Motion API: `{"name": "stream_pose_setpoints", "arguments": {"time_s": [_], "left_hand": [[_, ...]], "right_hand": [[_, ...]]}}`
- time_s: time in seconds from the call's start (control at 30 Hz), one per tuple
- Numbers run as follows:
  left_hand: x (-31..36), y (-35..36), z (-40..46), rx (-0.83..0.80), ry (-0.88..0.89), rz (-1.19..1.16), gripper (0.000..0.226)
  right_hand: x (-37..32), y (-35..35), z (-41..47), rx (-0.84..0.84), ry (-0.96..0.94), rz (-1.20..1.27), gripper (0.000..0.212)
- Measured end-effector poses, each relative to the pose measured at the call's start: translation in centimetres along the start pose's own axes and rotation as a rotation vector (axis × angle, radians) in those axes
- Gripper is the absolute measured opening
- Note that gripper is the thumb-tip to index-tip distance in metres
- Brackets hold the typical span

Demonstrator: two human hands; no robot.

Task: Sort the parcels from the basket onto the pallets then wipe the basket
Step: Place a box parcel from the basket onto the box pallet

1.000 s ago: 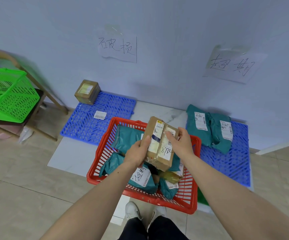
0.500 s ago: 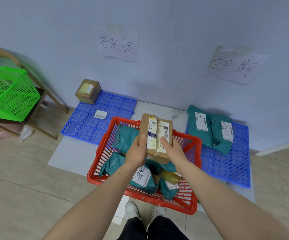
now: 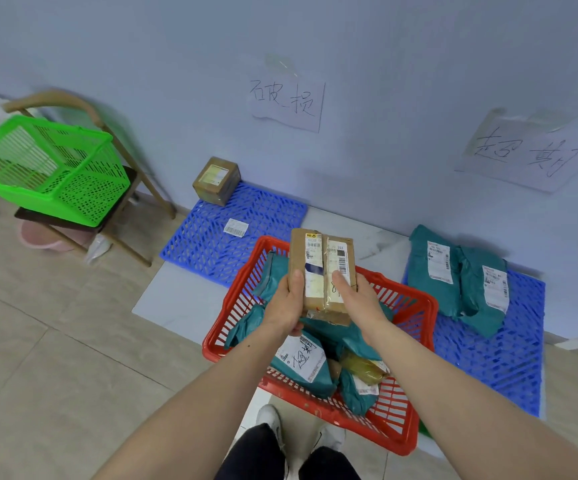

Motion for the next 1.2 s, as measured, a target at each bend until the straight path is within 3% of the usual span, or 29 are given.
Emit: {"name": "stream_pose_setpoints", "arguments": {"time_s": [0.23, 0.43, 0.57, 0.7, 0.9, 1.2], "left_hand": [[0.3, -7.1, 1.2, 0.027, 0.087, 0.02, 0.066], [-1.9, -14.8, 4.5, 0.012, 0.147, 0.072, 0.084], [-4.3, -20.5, 6.7, -0.032, 0.131, 0.102, 0.065], [-6.3, -25.1, 9.4, -0.044, 0.122, 0.118, 0.065], [-8.0, -27.4, 14.5, -0.087, 0.087, 0.104, 0.067], [-6.4, -28.8, 23.4, -0.126, 0.015, 0.137, 0.058]], "right_hand": [[-3.4, 6.3, 0.8, -0.013, -0.066, 0.048, 0.032], [-3.8, 14.4, 2.0, 0.053, -0.046, 0.098, 0.034], [-4.0, 20.6, 2.3, 0.083, -0.042, 0.14, 0.025], [-4.0, 25.3, 3.1, 0.081, -0.045, 0.156, 0.026], [-2.8, 29.1, 6.5, 0.035, 0.076, 0.199, 0.017], [-3.1, 30.6, 15.6, 0.07, 0.138, 0.173, 0.036]]}}
Point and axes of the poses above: each hand's wrist, its own z-axis towards the middle knuckle, its own y-axis out of the palm, x = y × z, the point moved 10 cm from there along z, towards the middle knuckle, and after that the axes turned 8 degrees about z, right-handed, at the moved point
